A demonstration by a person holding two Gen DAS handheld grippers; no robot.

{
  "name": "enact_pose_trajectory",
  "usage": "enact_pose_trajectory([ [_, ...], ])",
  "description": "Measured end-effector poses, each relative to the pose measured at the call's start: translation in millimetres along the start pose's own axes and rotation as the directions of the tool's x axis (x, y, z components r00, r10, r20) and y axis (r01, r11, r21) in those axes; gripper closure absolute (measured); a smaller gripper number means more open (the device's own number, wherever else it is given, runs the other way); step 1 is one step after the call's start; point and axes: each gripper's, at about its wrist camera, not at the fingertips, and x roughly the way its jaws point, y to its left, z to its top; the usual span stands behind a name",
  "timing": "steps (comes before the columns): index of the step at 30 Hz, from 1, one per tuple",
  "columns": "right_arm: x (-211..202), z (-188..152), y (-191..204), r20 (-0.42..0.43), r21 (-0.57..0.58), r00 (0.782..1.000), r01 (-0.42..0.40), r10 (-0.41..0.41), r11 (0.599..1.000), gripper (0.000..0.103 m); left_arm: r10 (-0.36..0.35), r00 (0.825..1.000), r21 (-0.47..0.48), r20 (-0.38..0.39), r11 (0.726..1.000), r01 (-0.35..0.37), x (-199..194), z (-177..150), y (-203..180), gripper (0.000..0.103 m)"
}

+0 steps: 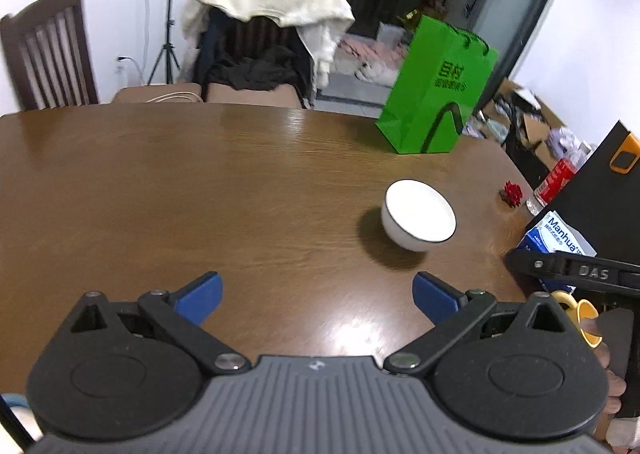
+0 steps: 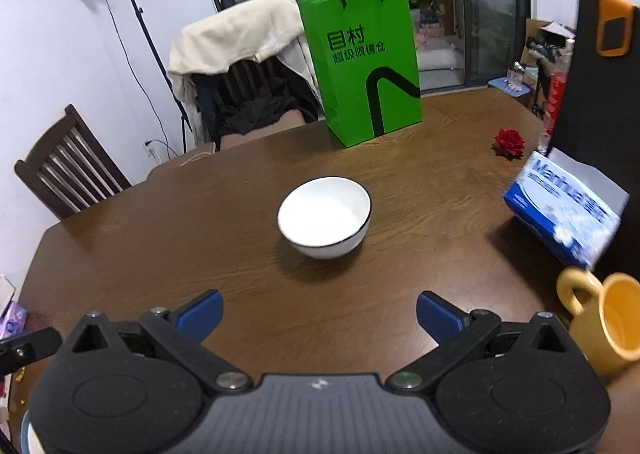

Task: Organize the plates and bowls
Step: 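Move both open grippers to the small white bowl by the green bag, then close both grippers together on the small white bowl rim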

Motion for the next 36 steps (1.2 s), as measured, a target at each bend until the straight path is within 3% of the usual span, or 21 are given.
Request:
enact_pose_trajectory([
  [10, 83.5, 65.4, -26.7, -0.090, -0.005, 0.994, 0.059, -0.059, 0.998, 0.002, 0.032, 0.995, 0.051, -0.094, 0.998, -0.027, 112.1, 60.7, -56.0, 0.000],
  [19, 151.4, 96.7, -51.2, -0.182, 0.029, 0.978, 0.111, -0.104, 0.993, 0.022, 0.111, 0.976, 0.024, -0.186, 0.994, -0.109, 200.2, 88.1, -73.7, 0.002],
  [23, 174.3, 96.4, -56.5, -0.224, 0.030, 0.969, 0.114, -0.104, 0.993, 0.038, 0.130, 0.967, 0.023, -0.220, 0.991, -0.128, 224.9, 89.5, -77.0, 0.005],
  [27, 190.5, 95.4, -57.9, -0.250, 0.048, 0.964, 0.101, -0.086, 0.994, 0.047, 0.115, 0.956, 0.016, -0.271, 0.993, -0.115, 245.1, 84.6, -81.3, 0.025],
  [29, 197.3, 93.9, -56.3, -0.263, 0.048, 0.962, 0.089, -0.074, 0.995, 0.060, 0.110, 0.949, 0.022, -0.296, 0.994, -0.108, 253.8, 81.7, -84.5, 0.040],
  [31, 203.4, 92.8, -54.9, -0.272, 0.039, 0.959, 0.090, -0.076, 0.995, 0.066, 0.096, 0.942, 0.019, -0.322, 0.995, -0.095, 261.4, 79.5, -86.9, 0.050],
  [33, 207.8, 91.5, -53.5, -0.283, 0.040, 0.956, 0.090, -0.075, 0.995, 0.079, 0.052, 0.934, 0.005, -0.354, 0.999, -0.054, 267.2, 77.0, -87.7, 0.069],
  [34, 208.9, 90.9, -52.8, -0.287, 0.043, 0.956, 0.084, -0.068, 0.996, 0.083, 0.044, 0.931, 0.000, -0.362, 0.999, -0.047, 268.5, 75.4, -87.9, 0.084],
  [36, 209.7, 89.1, -50.3, -0.290, 0.043, 0.955, 0.068, -0.053, 0.997, 0.090, 0.027, 0.933, -0.005, -0.359, 1.000, -0.031, 268.3, 73.7, -89.3, 0.093],
])
